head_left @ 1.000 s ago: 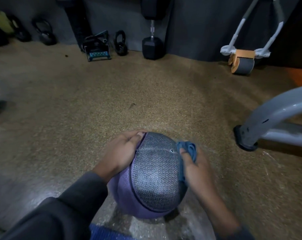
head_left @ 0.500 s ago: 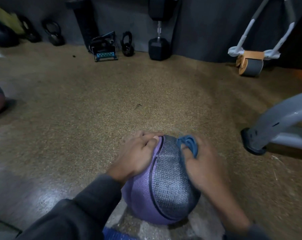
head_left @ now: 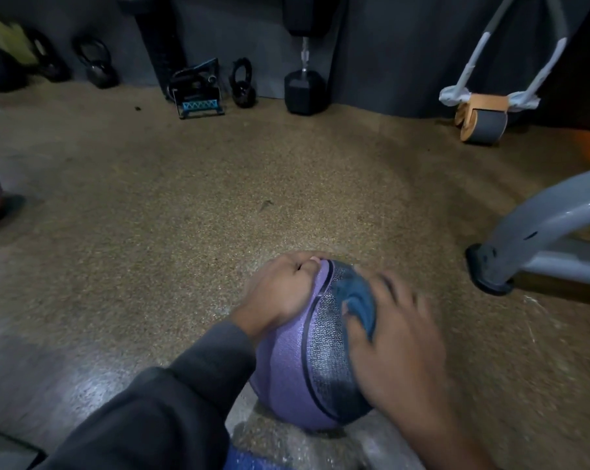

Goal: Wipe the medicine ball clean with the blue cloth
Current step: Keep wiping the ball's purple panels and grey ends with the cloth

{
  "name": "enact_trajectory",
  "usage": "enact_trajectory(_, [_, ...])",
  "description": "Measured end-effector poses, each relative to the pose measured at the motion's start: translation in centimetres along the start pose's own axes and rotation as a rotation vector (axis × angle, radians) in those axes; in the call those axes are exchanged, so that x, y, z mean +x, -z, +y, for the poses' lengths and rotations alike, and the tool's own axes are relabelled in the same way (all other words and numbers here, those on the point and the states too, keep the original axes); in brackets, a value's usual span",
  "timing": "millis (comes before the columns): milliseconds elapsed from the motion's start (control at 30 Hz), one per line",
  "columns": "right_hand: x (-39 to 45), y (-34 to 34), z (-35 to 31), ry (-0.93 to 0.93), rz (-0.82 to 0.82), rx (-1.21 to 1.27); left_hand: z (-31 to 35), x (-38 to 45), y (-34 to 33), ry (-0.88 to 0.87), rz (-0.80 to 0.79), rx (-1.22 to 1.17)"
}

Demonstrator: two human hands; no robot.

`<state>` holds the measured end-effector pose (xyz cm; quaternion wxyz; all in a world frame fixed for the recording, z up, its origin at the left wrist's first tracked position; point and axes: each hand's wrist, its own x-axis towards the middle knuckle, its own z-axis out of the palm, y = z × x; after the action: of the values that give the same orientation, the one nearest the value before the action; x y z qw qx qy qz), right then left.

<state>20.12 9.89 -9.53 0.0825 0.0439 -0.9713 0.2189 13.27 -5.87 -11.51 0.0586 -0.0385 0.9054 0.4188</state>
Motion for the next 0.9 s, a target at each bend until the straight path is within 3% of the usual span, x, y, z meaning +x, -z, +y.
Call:
enact_trajectory(100, [0.6,0.1,-1.4,0.100,0.024,-0.057,0.1,0.0,0.3,-0.021,-0.011,-0.033])
enact_trajectory(167, [3.9,-0.5,-0.6,-0.009,-0.101,0.020,0.1,-0.5,0.3,-0.046,0.001,-0.011])
enact_trajectory(267, [7.7,-0.2,1.5,-0.272,-0.227,0.343,0.0,-1.1,0.2,-0.062,0.024,0.054])
enact_trajectory(333, [6.8,-0.2,2.0,-0.273,-0.187,0.307,0.5,-1.0,0.0,-0.048,0.027,0.075])
enact_trajectory(433, [1.7,0.0,-0.1,-0.029,-0.025,-0.044,1.0,-0.3,-0.2,-0.020,0.021,0.084])
enact_trajectory(533, [0.0,0.2,-1.8,0.125,0.034,-0.069,1.2,0.4,-0.3,-0.003,-0.023,0.079])
enact_trajectory(667, [5.6,-0.5,1.7,-0.102,-0.122,0.197,1.5,0.6,-0.5,-0.022,-0.013,0.084])
enact_trajectory(733, [6.8,-0.6,3.1,-0.237,-0.103,0.394,1.7,0.4,-0.6,0.008,0.037,0.129])
enact_trajectory(800, [4.6,-0.9,2.7,-0.229,-0.015,0.299,1.9,0.5,-0.7,0.043,0.068,0.199])
enact_trajectory(900, [-0.9,-1.0,-0.1,-0.032,0.119,0.014,2.2,1.4,-0.9,0.097,0.046,0.229])
